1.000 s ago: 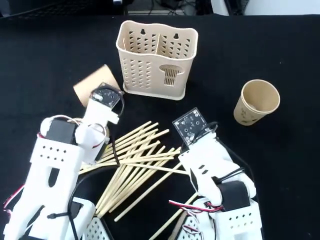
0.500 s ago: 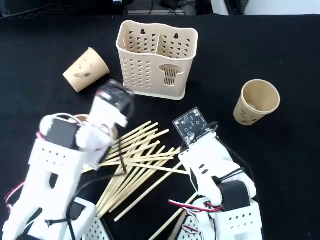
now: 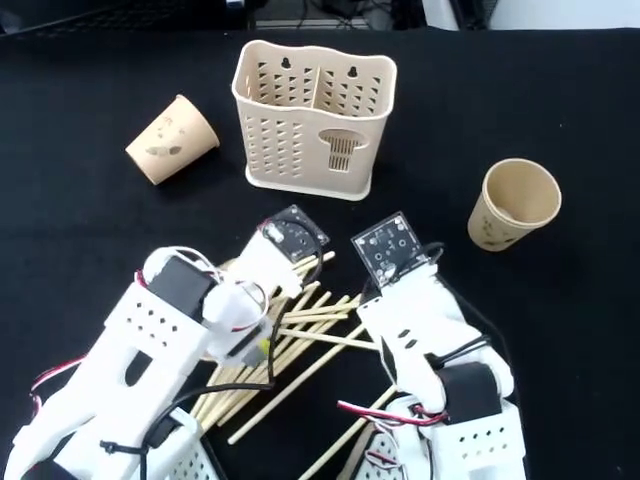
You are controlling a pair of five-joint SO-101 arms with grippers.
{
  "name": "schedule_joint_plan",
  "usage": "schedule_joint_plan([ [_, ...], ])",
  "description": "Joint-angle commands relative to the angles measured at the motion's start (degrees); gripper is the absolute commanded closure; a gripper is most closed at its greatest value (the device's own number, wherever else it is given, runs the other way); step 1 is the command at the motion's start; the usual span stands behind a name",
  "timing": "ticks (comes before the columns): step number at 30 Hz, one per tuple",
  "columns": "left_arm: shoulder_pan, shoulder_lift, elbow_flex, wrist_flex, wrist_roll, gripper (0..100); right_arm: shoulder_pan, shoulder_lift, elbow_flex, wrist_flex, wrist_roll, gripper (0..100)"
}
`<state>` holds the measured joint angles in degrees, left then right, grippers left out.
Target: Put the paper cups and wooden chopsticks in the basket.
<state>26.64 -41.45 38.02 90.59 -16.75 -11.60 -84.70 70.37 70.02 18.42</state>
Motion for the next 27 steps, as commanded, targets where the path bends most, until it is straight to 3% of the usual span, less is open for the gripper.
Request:
schedule_joint_plan([
  [1, 0.6, -0.8, -6.3, -0.5, -0.2, 69, -0.4, 0.0, -4.0, -1.4, -0.4, 90.3],
  [5, -1.1, -0.6, -9.1, -1.0, -0.2, 70, -0.4, 0.0, -4.0, -1.1, -0.4, 90.3],
  [13, -14.5, -0.7, -7.8, -5.1, -0.2, 70, -0.8, 0.0, -3.7, -1.5, -0.4, 89.0],
  [17, -15.2, -0.7, -7.4, -5.3, -0.2, 70, -1.9, 0.1, -3.6, -3.9, -3.4, 81.5],
  [23, -15.5, -0.7, -7.4, -5.3, -0.2, 70, -9.9, 1.5, -4.9, -6.9, -9.8, 81.1],
  [27, -15.5, -0.7, -7.4, -5.1, -0.2, 70, -12.6, 10.2, -9.6, -10.2, -13.3, 81.1],
])
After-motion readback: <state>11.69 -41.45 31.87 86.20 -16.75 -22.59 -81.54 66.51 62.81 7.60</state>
